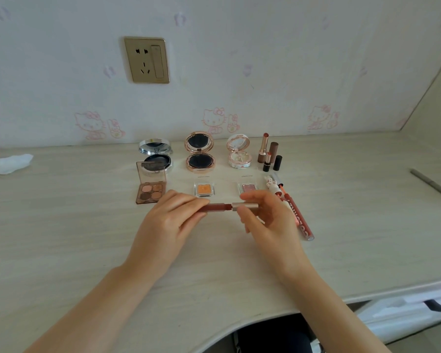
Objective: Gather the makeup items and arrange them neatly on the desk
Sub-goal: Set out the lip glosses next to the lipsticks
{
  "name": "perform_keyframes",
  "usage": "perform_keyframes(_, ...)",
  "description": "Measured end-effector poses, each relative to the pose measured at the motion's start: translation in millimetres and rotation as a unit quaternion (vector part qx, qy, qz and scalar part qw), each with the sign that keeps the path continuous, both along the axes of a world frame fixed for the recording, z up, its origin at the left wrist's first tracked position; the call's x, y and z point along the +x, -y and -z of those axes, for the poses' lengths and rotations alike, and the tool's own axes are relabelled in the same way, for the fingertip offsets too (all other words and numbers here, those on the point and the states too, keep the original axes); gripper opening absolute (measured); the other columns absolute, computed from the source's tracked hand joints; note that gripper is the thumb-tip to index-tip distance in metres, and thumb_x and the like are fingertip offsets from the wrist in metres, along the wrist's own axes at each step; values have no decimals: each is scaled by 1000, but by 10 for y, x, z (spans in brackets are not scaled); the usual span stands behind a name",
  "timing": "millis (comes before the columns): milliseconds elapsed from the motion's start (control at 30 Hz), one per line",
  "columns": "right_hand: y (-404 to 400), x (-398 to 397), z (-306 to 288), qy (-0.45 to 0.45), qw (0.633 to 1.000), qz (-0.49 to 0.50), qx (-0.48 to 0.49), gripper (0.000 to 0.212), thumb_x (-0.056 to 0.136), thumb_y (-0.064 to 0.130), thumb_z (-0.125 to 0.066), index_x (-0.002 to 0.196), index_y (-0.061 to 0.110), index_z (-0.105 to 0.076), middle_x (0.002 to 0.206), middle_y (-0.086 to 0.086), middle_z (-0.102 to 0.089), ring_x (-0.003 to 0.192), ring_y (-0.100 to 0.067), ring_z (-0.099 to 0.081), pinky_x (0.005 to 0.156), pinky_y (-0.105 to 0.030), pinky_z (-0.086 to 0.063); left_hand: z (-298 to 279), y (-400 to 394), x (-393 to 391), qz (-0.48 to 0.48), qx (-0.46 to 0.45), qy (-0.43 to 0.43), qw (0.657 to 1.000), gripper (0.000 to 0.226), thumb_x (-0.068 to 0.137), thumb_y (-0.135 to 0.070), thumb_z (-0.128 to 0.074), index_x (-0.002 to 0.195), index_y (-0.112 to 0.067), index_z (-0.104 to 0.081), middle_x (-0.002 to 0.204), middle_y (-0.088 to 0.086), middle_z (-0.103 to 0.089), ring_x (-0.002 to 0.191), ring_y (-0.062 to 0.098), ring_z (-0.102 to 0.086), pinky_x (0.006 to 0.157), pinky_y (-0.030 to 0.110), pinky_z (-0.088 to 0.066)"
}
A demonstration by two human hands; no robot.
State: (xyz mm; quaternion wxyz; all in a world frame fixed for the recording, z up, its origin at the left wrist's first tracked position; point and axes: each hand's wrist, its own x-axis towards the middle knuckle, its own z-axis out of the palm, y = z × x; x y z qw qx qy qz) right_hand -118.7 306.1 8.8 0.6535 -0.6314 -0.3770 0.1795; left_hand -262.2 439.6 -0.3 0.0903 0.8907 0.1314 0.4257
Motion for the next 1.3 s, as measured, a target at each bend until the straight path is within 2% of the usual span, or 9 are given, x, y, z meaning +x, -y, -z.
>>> perform_keyframes(67, 10, 24, -17, -17, 1000, 3, 19, 22, 84, 10, -68, 102, 22, -63, 90, 3, -68, 75, -5, -63, 66, -22, -53, 10, -3, 6, -7, -14, 12, 1000, 25, 85, -20, -65, 104, -5, -72, 92, 1, -67, 83, 16, -57, 79, 25, -47)
perform_keyframes(233, 12, 51, -34, -67, 996, -20, 63, 18, 89, 0, -59, 103, 10, -64, 86, 1, -69, 78, -12, -62, 66, -24, -51, 19, 9, 0, 4, -49, 18, 999, 24, 86, -21, -66, 106, -9, -70, 93, -2, -66, 84, 10, -58, 78, 21, -47)
perform_keyframes(400, 20, 124, -128, -123, 989, -33, 82, 21, 94, 4, -53, 109, 12, -64, 90, -6, -66, 80, -13, -62, 66, -25, -50, -18, 94, 32, 40, -106, 12, 994, 26, 89, -23, -63, 110, -11, -69, 94, -9, -59, 81, 0, -57, 72, 6, -42)
perform_keyframes(567, 43, 259, -278, -80, 994, -2, 77, 25, 92, 5, -55, 111, 19, -61, 80, -3, -67, 75, -13, -65, 61, -24, -49, -46, 250, 75, 75, -135, 18, 988, 41, 88, -6, -57, 128, -15, -59, 98, -13, -56, 86, 0, -56, 75, 4, -39)
perform_keyframes(700, 107, 429, -416, -20, 998, 9, 57, 21, 90, 8, -57, 105, 21, -65, 76, 3, -64, 71, -11, -61, 61, -23, -49, -82, 424, 119, 87, -178, -6, 980, 57, 83, -12, -56, 134, -33, -44, 99, -18, -55, 86, 2, -58, 77, 5, -40)
perform_keyframes(833, 176, 648, -503, -32, 999, 12, 36, 21, 90, 11, -57, 104, 24, -67, 77, 2, -65, 74, -11, -62, 62, -24, -50, -152, 565, 230, 115, -120, -59, 984, 39, 91, -22, -53, 128, -31, -45, 98, -14, -53, 84, 6, -54, 73, 15, -44)
perform_keyframes(1000, 275, 953, -601, -49, 998, 23, 14, 21, 91, 11, -56, 105, 20, -68, 78, 2, -65, 73, -12, -59, 65, -29, -45, -258, 761, 563, 147, -51, -69, 985, 22, 96, -22, -47, 115, -18, -57, 106, -6, -53, 99, 12, -52, 82, 26, -44)
perform_keyframes(1167, 388, 1295, -754, -55, 998, 10, -26, 20, 91, 14, -57, 104, 22, -71, 80, 4, -63, 73, -14, -59, 67, -27, -45, -228, 982, 951, 188, -55, -103, 975, 43, 91, -44, -56, 125, -19, -55, 114, -6, -52, 109, 9, -46, 95, 24, -40)
perform_keyframes(1300, 470, 1546, -792, -25, 997, -15, -78, 22, 91, 14, -56, 101, 24, -72, 85, -2, -60, 75, -18, -56, 69, -30, -44, -156, 1103, 1262, 184, 25, -127, 974, 53, 87, -47, -62, 129, -15, -55, 112, -1, -57, 108, 17, -47, 95, 32, -41)
